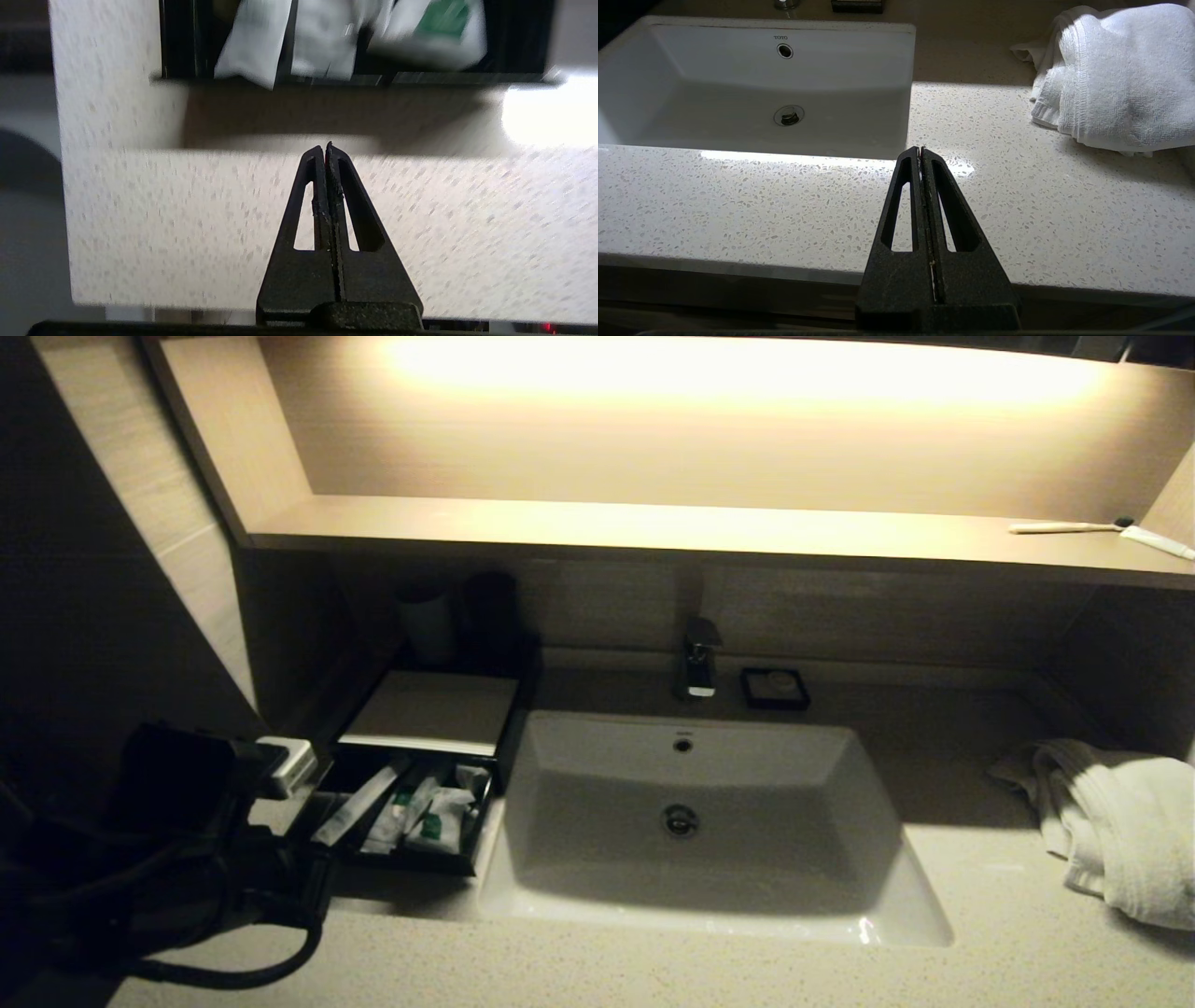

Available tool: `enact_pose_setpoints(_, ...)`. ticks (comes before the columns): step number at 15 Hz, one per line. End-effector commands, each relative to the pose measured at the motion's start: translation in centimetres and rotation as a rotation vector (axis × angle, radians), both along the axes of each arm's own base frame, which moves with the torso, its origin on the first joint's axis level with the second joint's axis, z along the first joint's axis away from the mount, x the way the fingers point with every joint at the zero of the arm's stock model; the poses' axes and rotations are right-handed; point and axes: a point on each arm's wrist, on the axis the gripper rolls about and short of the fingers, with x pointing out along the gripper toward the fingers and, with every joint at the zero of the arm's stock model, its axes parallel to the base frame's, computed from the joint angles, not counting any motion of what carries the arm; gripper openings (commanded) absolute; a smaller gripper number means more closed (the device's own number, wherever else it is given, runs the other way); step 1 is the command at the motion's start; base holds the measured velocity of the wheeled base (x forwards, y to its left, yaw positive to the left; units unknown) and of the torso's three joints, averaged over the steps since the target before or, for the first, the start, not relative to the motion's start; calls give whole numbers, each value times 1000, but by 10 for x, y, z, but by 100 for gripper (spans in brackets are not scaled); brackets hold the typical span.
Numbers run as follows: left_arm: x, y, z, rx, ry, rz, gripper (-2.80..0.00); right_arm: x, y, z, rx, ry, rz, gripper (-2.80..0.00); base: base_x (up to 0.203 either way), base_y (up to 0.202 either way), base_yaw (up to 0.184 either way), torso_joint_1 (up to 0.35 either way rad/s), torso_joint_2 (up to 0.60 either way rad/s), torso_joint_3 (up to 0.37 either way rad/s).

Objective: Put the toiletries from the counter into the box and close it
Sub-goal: Close the drawer

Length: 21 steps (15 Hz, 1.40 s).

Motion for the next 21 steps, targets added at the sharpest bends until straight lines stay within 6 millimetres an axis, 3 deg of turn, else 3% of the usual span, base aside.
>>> enact_pose_setpoints(1,3,0,-12,14,51,4,-280,0,0,0,0,0,0,-280,0,0,0,0,0,0)
enact_pose_setpoints(6,21,-4,-31,34,127,6,-280,0,0,0,0,0,0,-280,0,0,0,0,0,0)
enact_pose_setpoints(21,68,-10,-41,35,135,27,-280,0,0,0,0,0,0,-280,0,0,0,0,0,0)
